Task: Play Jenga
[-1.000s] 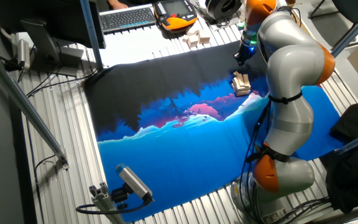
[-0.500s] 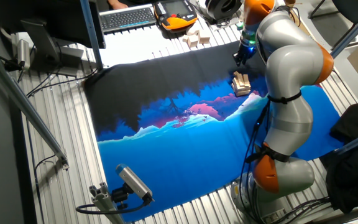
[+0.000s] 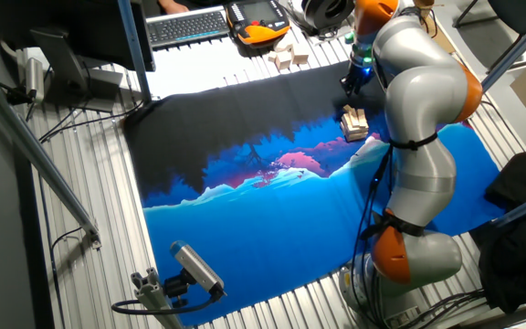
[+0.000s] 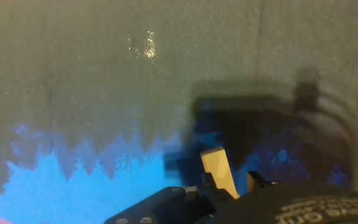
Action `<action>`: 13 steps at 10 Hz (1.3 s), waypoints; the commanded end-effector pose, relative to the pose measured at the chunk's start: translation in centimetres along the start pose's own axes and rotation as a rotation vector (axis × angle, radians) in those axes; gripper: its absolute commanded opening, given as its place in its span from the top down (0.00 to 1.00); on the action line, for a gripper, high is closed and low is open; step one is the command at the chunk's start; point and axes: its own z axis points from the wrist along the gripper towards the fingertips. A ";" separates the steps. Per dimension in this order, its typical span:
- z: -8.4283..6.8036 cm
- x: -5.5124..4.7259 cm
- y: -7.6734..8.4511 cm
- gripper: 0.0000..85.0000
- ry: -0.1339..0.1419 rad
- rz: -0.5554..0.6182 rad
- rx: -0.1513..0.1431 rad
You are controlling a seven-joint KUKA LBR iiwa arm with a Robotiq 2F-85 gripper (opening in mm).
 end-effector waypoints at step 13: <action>5.6 -1.1 0.5 0.40 -0.048 -0.109 0.012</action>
